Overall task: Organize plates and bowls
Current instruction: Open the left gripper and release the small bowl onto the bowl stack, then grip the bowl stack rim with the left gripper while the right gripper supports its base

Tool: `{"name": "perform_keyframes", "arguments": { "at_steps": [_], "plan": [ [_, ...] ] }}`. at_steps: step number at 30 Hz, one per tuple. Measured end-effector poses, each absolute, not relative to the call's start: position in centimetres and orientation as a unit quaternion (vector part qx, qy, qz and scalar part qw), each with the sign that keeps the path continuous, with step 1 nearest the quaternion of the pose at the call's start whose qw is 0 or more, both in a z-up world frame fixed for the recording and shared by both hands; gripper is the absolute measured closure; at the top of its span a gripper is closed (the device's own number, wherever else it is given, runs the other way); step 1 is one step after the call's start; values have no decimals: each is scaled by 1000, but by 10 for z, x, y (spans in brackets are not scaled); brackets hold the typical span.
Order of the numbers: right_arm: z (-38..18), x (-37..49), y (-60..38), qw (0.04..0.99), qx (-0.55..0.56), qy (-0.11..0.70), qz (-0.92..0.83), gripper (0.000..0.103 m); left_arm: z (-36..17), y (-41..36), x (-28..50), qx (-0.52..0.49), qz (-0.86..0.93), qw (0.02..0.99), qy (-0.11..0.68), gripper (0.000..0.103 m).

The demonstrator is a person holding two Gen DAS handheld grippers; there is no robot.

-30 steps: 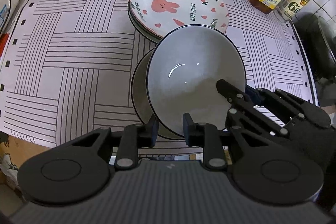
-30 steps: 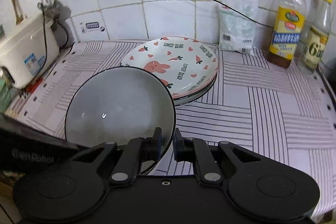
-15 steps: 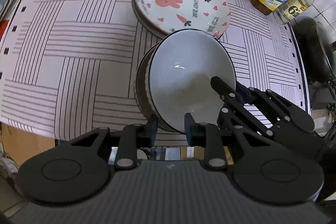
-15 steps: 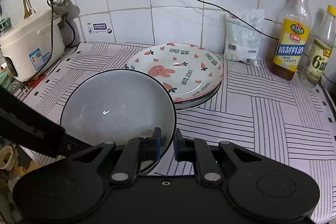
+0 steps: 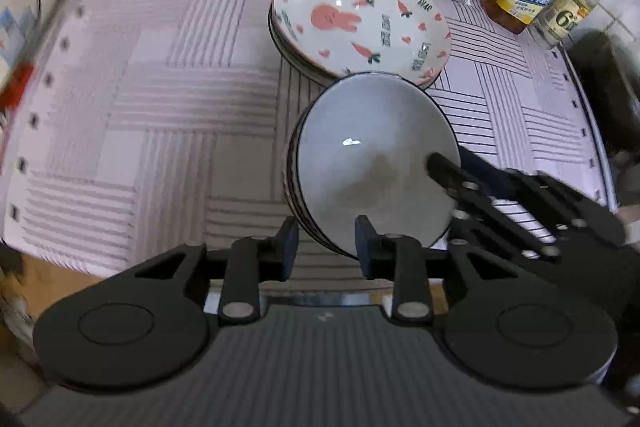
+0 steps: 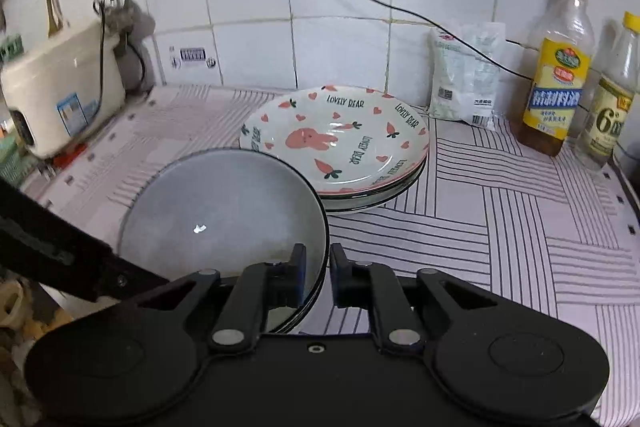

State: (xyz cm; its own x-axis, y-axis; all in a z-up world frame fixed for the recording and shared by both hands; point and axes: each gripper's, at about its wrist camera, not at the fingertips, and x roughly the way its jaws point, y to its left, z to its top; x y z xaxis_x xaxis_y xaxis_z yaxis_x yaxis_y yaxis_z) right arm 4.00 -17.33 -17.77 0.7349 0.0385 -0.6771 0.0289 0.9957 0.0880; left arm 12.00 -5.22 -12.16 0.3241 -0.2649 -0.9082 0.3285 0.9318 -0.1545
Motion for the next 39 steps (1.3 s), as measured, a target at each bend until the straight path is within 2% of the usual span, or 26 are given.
{"name": "perform_keyframes", "arguments": {
  "at_steps": [3, 6, 8, 11, 14, 20, 24, 25, 26, 32, 39],
  "plan": [
    [-170, 29, -177, 932, 57, 358, -1, 80, -119, -49, 111, 45, -200, 833, 513, 62],
    [-162, 11, -179, 937, 58, 343, -2, 75, -118, -46, 103, 60, -198, 845, 493, 62],
    [-156, -2, -179, 944, 61, 324, 15, 59, -117, -43, 99, 52, -207, 842, 496, 59],
    [-149, -20, -174, 954, 41, 294, 35, 45, -112, -36, 92, 34, -214, 844, 491, 54],
    [-146, -30, -172, 956, 30, 287, 43, 38, -107, -33, 84, 31, -220, 852, 474, 51],
    [-158, -40, -173, 954, 38, 295, 38, 32, -107, -25, 74, 12, -231, 861, 454, 47],
    [-169, -46, -171, 953, 47, 297, 46, 23, -109, -19, 71, 3, -233, 869, 436, 37],
    [-172, -47, -171, 952, 53, 296, 50, 12, -110, -18, 70, 1, -234, 871, 432, 36],
    [-175, -49, -171, 953, 60, 291, 53, 5, -112, -16, 70, -2, -234, 873, 427, 32],
    [-199, -50, -166, 961, 58, 268, 45, 3, -119, -7, 74, -28, -237, 885, 400, 20],
    [-233, -31, -170, 960, 103, 254, 58, 3, -146, -12, 103, -50, -234, 867, 437, 21]
  ]
}}
